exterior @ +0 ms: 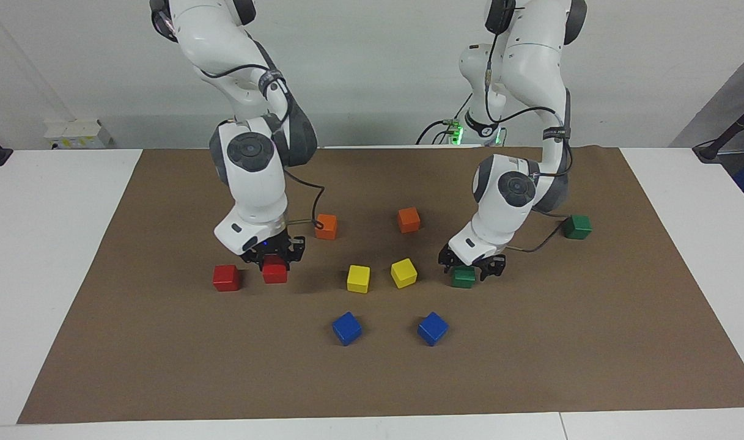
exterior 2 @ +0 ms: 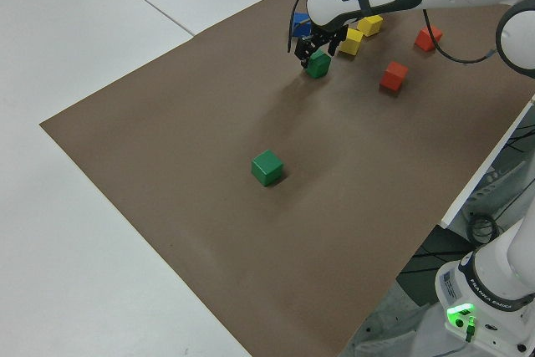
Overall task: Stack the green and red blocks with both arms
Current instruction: 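Carry the green toward the first green while the right gripper carries red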
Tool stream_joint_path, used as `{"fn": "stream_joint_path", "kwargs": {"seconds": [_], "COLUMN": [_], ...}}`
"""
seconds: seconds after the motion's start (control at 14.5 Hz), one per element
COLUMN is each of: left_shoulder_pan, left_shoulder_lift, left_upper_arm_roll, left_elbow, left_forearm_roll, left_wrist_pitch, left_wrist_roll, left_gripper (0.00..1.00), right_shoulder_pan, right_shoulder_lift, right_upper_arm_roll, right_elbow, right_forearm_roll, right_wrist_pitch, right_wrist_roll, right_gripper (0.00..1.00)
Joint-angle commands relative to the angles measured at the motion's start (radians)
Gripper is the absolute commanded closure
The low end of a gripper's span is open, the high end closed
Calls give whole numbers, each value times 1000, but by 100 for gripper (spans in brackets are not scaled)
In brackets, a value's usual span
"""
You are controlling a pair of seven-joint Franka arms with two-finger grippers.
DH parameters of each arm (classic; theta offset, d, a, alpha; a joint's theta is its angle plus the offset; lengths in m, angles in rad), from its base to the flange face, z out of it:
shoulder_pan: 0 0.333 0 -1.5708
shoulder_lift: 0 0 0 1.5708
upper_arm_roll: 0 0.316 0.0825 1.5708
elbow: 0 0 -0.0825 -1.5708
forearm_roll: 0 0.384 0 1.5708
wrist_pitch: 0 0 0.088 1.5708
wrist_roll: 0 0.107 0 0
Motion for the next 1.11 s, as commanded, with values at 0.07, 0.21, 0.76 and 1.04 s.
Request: {"fn": "stream_joint_path", "kwargs": {"seconds": [0.07, 0.21, 0.76, 1.04], "left_shoulder_pan": [-31, -30, 116, 245], "left_shoulder_lift": [0, -4, -182, -300], "left_upper_arm_roll": [20, 20, 20, 21], "left_elbow": [-17, -20, 30, 21], "left_forearm_roll": [37, 53, -2, -3], "left_wrist_pitch": [15, -12, -265, -419], "left_wrist_roll": [-31, -33, -30, 86], "left_gripper": [49, 100, 100, 100], "right_shoulder_pan": [-19, -19, -19, -19], "right_shoulder_lift": [-122, -145, -183, -213], "right_upper_arm_roll": [-59, -124, -218, -222], "right_elbow": [-172, -218, -341, -434], "right_forearm_roll": [84, 161, 180, 194], "right_wrist_pitch": [78, 135, 258, 357], "right_wrist_roll": [-127, -250, -356, -356], "right_gripper": [100, 100, 100, 100]}}
